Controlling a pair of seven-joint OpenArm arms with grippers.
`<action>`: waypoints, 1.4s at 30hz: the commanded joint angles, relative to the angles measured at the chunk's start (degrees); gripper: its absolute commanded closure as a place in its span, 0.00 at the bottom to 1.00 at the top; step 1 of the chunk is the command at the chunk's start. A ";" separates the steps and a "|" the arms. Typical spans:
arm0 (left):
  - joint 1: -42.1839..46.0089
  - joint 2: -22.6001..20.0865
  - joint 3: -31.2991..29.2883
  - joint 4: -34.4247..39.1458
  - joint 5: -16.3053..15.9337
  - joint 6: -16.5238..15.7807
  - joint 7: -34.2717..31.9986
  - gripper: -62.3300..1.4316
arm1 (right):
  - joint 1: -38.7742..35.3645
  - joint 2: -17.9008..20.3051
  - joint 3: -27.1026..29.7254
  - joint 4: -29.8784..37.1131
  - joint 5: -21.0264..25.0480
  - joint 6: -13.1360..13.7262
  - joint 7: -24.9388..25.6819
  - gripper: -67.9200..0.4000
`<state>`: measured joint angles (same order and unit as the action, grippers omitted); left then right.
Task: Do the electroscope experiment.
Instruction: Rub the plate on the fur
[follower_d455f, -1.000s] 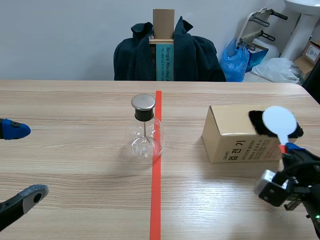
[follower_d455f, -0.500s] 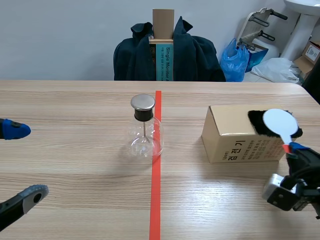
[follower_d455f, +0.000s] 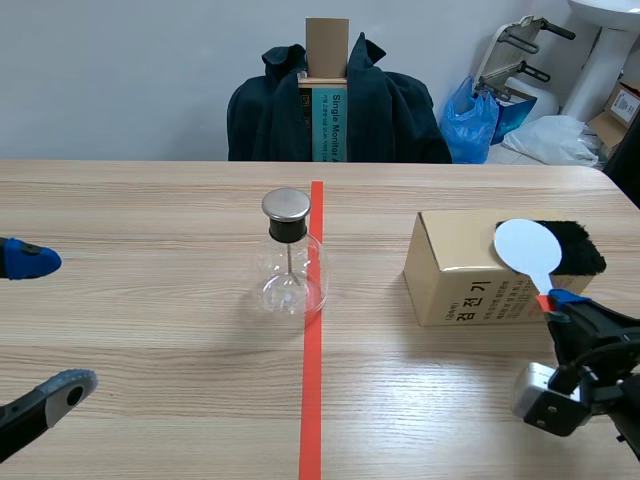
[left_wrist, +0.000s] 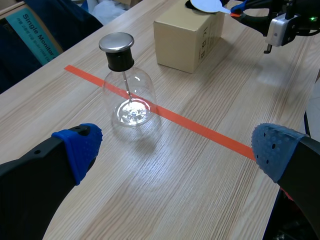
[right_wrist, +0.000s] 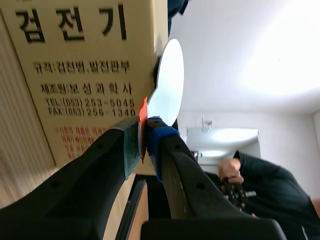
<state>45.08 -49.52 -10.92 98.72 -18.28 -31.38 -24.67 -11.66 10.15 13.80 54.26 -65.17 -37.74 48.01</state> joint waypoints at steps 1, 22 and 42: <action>-0.15 0.28 -0.26 0.35 -0.76 0.13 -0.76 0.00 | -0.02 0.48 0.00 0.42 -0.02 -0.85 0.50 0.98; -0.15 0.31 -0.26 0.35 -0.76 0.13 -0.76 0.00 | 0.39 4.07 0.13 22.62 10.43 -7.12 -6.29 0.98; -3.67 2.16 -0.24 -0.66 0.04 0.33 4.26 0.00 | 7.41 9.70 6.82 61.83 18.58 -1.79 -27.56 0.98</action>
<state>41.87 -47.62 -10.92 97.95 -17.61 -31.16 -19.66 -4.82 19.40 20.18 116.25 -46.98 -39.59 20.84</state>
